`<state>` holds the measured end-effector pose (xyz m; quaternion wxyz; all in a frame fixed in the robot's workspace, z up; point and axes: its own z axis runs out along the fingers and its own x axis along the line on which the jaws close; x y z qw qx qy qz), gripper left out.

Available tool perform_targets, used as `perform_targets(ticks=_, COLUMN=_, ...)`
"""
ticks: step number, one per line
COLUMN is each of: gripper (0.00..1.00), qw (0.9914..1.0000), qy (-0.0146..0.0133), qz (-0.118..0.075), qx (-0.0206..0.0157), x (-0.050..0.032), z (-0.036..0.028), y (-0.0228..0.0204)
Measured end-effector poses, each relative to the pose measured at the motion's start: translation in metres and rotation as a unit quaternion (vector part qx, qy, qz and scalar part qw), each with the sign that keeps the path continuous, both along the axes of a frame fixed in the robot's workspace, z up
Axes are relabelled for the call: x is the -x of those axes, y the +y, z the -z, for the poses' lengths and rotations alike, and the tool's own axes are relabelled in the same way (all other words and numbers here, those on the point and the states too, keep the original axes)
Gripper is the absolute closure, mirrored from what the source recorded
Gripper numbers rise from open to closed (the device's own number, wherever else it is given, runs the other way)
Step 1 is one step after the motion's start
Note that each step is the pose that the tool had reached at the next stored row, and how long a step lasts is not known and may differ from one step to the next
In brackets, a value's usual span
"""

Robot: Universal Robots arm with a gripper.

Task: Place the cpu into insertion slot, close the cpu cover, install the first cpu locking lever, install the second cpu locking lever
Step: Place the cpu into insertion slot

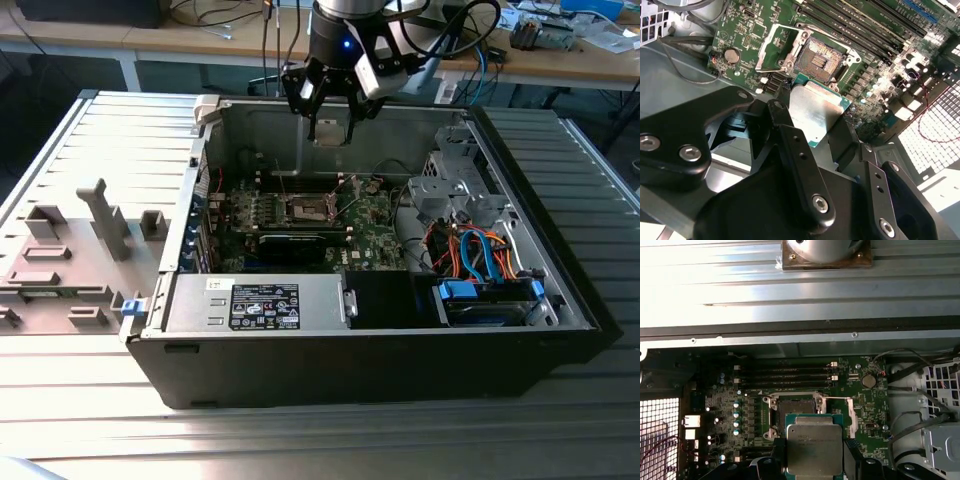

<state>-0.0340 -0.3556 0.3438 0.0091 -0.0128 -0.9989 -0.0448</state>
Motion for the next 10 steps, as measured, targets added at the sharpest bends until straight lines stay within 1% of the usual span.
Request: perform_targets(ticks=10, gripper=0.46, qw=1.00000, qy=0.0000, qz=0.000, qx=0.0000, x=0.0000, z=0.0021, y=0.0000)
